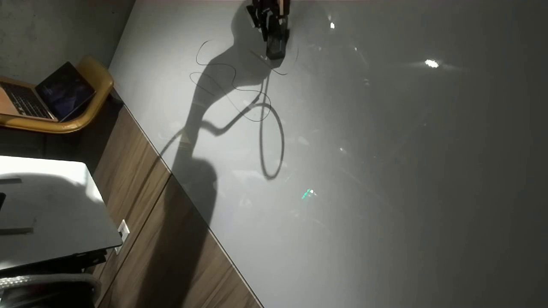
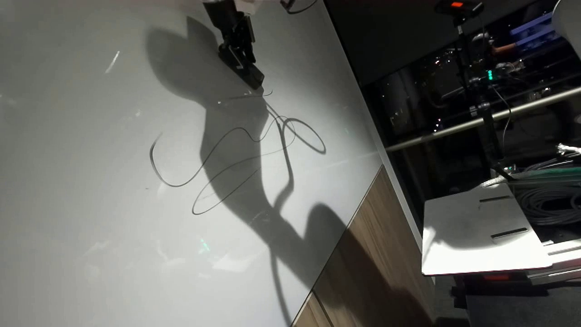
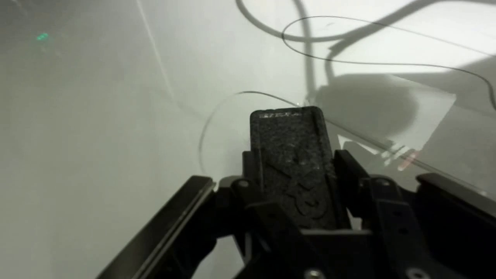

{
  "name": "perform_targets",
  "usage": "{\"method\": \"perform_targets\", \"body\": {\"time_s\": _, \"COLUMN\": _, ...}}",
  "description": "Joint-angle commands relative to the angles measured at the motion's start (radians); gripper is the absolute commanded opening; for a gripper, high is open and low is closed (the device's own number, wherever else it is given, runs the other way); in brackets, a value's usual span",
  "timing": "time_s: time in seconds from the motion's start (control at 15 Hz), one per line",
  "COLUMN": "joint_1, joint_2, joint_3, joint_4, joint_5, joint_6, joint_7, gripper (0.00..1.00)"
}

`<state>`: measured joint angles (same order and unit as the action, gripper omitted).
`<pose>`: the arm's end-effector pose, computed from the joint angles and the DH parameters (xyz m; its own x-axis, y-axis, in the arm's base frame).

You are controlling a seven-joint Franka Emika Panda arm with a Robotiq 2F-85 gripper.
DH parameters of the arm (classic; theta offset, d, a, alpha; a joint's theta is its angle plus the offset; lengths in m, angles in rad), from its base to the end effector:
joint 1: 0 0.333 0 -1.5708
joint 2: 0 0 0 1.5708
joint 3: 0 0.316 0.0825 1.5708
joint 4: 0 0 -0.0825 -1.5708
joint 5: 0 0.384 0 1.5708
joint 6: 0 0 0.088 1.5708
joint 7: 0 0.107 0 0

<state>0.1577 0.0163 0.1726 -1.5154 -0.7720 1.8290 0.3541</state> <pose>0.5698 0.1346 0.6915 0.8686 0.2104 0.4486 -0.1004 -0.8119 0.5751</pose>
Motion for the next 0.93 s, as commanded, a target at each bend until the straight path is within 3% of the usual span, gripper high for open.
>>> {"method": "perform_targets", "body": {"time_s": 0.0, "joint_1": -0.045, "joint_2": -0.071, "joint_3": -0.052, "joint_4": -0.123, "joint_5": 0.013, "joint_6": 0.119, "joint_7": 0.011, "gripper": 0.27}}
{"method": "perform_targets", "body": {"time_s": 0.47, "joint_1": -0.138, "joint_2": -0.147, "joint_3": -0.140, "joint_4": -0.319, "joint_5": 0.007, "joint_6": 0.324, "joint_7": 0.004, "gripper": 0.27}}
{"method": "perform_targets", "body": {"time_s": 0.87, "joint_1": -0.174, "joint_2": -0.140, "joint_3": -0.158, "joint_4": -0.353, "joint_5": 0.011, "joint_6": 0.403, "joint_7": 0.017, "gripper": 0.27}}
